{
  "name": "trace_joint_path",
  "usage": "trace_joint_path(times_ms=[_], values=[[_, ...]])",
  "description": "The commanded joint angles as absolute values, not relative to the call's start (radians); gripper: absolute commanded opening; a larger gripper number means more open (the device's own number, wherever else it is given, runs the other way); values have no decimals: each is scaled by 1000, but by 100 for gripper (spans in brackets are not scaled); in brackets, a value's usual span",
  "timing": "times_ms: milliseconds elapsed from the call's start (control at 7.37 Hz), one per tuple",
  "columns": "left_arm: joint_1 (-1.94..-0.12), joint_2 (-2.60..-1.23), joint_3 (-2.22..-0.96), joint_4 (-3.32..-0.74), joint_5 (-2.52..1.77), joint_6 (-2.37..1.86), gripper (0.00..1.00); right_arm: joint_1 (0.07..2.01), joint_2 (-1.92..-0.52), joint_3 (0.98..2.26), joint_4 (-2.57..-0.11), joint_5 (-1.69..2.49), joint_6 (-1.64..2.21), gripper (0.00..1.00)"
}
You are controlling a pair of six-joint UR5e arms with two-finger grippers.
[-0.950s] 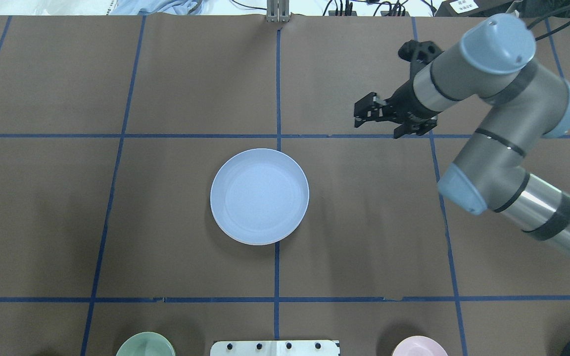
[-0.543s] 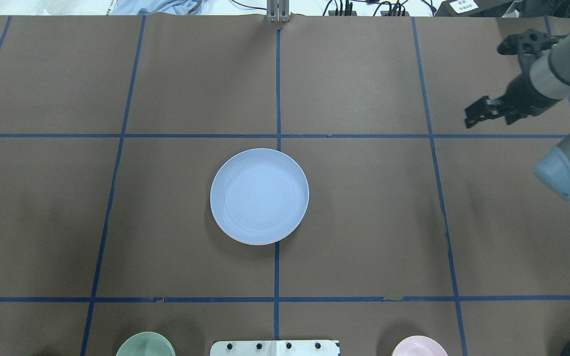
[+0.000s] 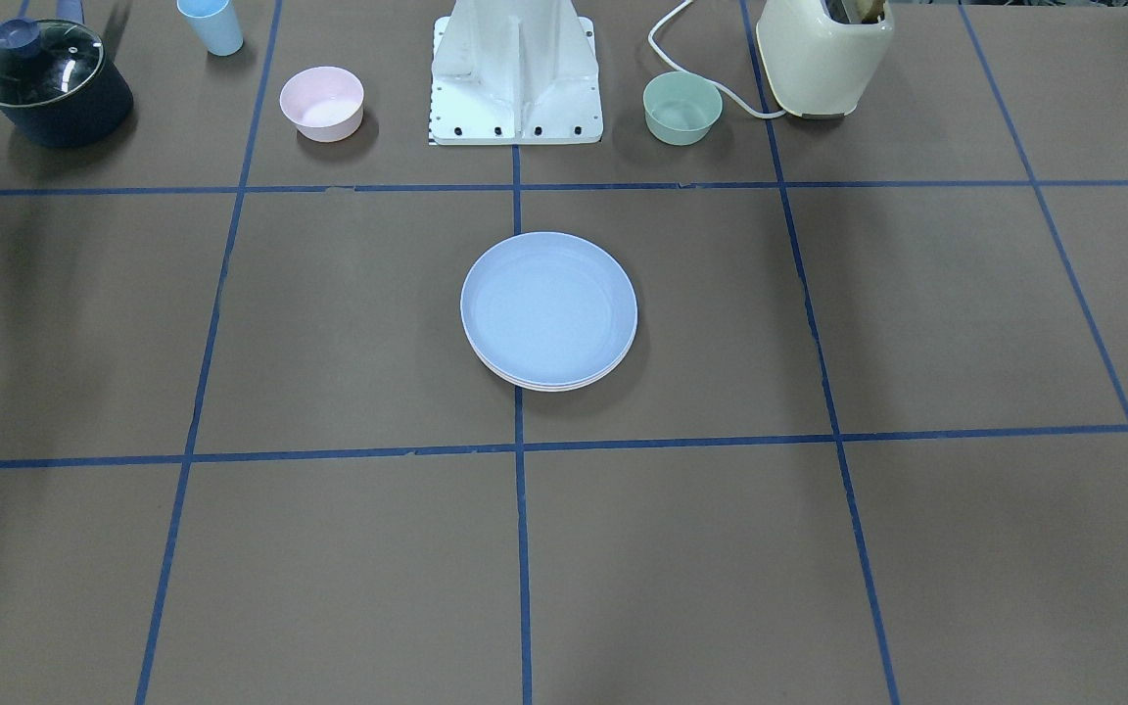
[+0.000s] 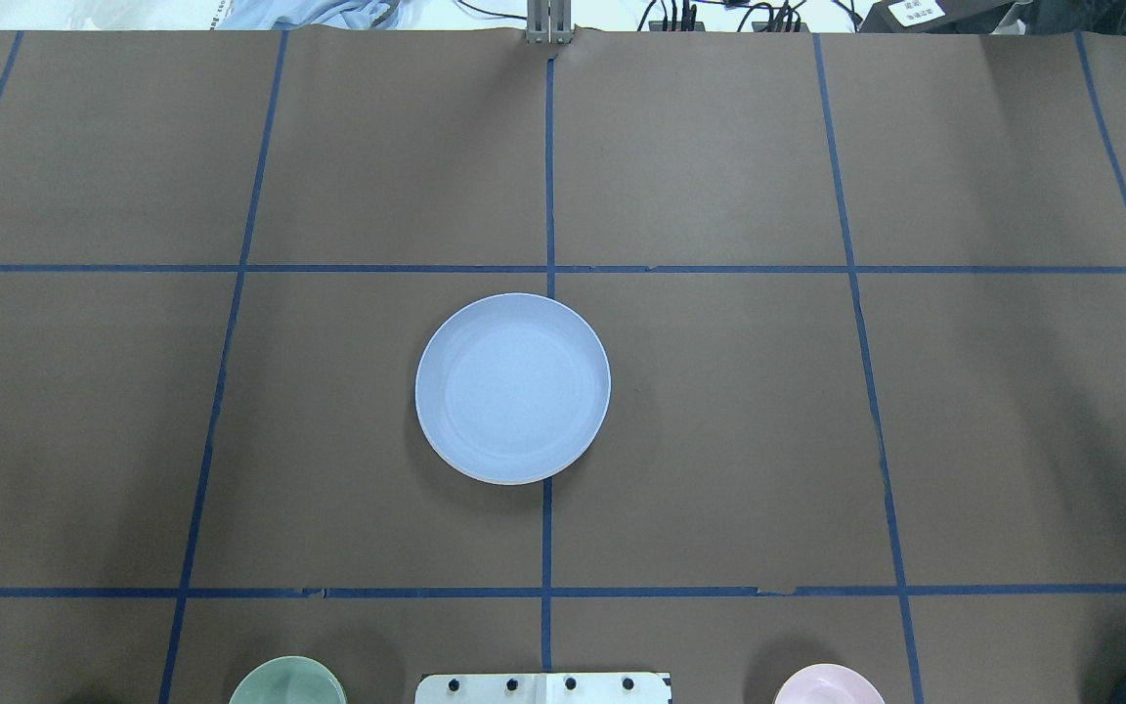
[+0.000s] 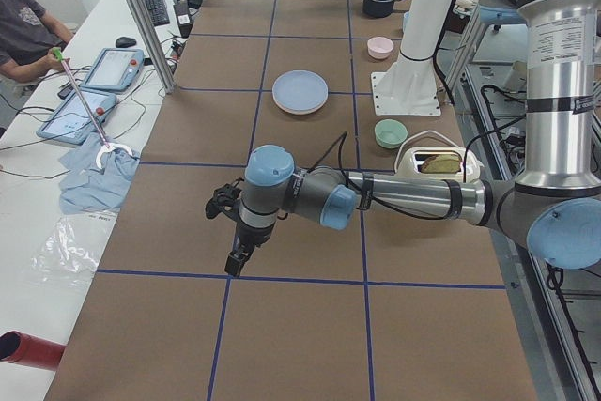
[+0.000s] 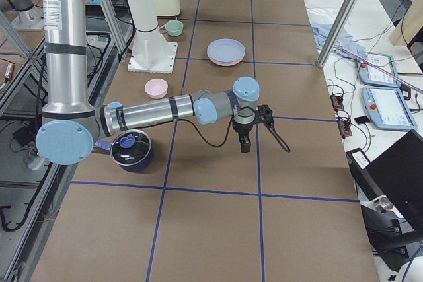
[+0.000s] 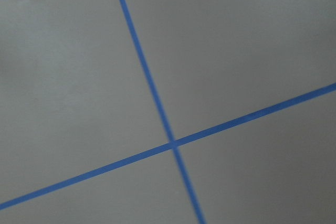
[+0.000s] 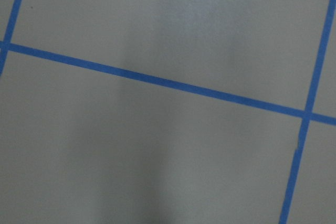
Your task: Stack three plates with pink and blue
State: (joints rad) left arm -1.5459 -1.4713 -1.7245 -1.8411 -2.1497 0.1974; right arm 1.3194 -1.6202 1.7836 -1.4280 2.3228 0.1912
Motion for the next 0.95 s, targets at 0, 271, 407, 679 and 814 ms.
trace_joint_path(times_ms=[0,271,407,679,814], values=[[-1552,-1453,-1709,-1853,-2160,209,100,1361,-1655,1763,-1425,2358,173,100],[-1554,-1463,-1678,-1836,-2166,199,100,1418,-1681,1749,-1434,2356,169,100],[-1554,-1459,-1692,-1789,-2167,196,100,1471,-1681,1746,-1474,2361,169,100],[-1552,-1468,-1692,-1704,-2210,195,100,1523,-1689,1746,-1516,2362,163,100],[-1552,-1460,-1687,-1694,-2280,189,100,1541,-1707,1746,-1519,2364,114,100]])
